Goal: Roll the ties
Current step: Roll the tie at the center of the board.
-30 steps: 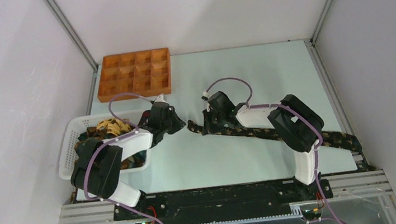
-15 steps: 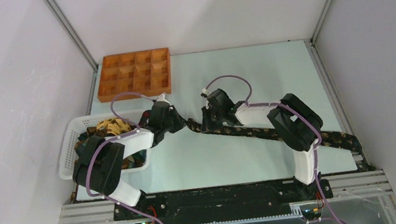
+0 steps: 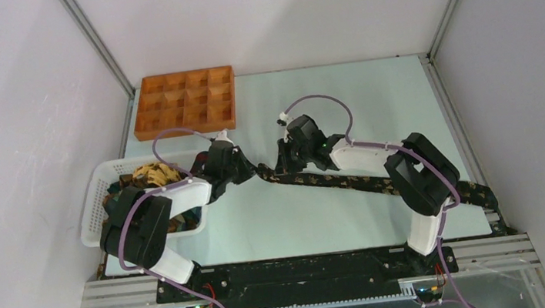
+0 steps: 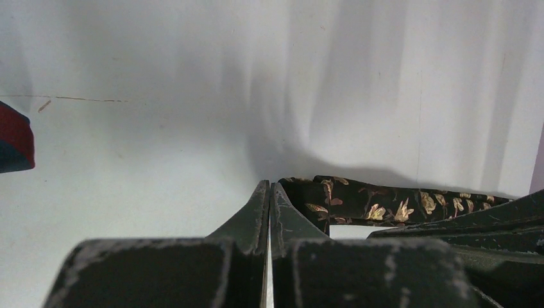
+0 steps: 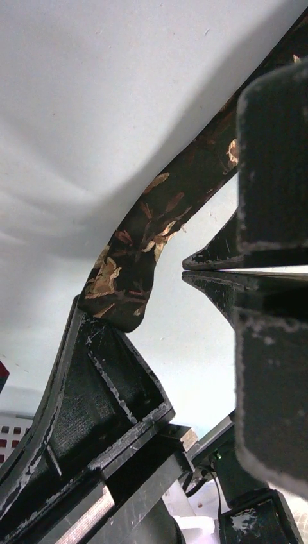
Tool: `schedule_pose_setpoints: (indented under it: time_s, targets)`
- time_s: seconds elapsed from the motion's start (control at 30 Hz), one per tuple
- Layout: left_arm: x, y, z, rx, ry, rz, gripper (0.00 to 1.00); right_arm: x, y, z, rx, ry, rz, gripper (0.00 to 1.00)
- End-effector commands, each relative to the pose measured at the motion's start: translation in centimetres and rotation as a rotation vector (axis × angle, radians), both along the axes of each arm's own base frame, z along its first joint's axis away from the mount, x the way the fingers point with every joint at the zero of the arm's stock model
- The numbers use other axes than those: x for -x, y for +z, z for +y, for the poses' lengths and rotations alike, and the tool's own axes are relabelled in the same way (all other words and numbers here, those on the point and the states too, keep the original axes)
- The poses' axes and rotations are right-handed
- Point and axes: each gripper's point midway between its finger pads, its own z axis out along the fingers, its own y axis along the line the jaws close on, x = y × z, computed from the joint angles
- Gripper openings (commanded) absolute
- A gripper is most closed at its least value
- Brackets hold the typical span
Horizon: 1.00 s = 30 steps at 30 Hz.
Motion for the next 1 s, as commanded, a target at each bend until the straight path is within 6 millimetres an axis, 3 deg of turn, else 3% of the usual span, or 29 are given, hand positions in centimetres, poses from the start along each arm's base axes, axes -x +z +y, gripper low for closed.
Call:
schedule_pose_setpoints:
  time_s: [0.0,0.63,0.97]
  targets:
    - [-0.2,0.7,-0.2,0.029,-0.001,-0.025,0.0,-1.7,1.3,0.3,-0.031,-0.048,-0.03,0.0]
    - [-0.2,2.3,-0.9,0.062,-0.031,-0.06,0.0,-2.3,-2.9,1.6,-0.051,-0.052,0.03,0.0]
    - [0.7,4.0,-3.4,0.099,-0.105,-0.084,0.0,-1.8,-3.9,1.9,-0.049,-0.04,0.056,0.0]
